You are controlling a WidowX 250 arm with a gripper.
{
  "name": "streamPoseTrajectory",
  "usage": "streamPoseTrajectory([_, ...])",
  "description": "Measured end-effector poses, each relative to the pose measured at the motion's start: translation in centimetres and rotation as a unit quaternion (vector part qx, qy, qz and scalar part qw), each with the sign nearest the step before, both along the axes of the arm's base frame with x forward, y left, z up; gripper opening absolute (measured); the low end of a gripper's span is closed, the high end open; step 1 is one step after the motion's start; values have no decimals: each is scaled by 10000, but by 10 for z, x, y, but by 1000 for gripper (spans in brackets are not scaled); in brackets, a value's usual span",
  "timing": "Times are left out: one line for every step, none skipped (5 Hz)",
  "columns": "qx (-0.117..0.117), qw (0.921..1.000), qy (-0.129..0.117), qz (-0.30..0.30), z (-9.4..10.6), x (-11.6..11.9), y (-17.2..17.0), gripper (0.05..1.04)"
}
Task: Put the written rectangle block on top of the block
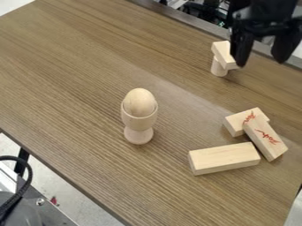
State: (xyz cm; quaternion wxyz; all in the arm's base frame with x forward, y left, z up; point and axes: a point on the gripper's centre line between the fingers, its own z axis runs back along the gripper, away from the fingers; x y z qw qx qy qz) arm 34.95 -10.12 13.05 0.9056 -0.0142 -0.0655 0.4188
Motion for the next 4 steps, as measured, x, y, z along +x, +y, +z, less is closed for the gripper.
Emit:
streamPoseTrajectory([13, 10000, 2, 88, -14, -14, -17, 1001])
streamPoseTrajectory([-27, 10000, -17, -50, -23, -20, -36, 1001])
streamPoseTrajectory([16, 9994, 318, -155, -54, -24, -49, 1001])
streamPoseTrajectory([148, 9981, 553, -241, -76, -23, -56, 1001])
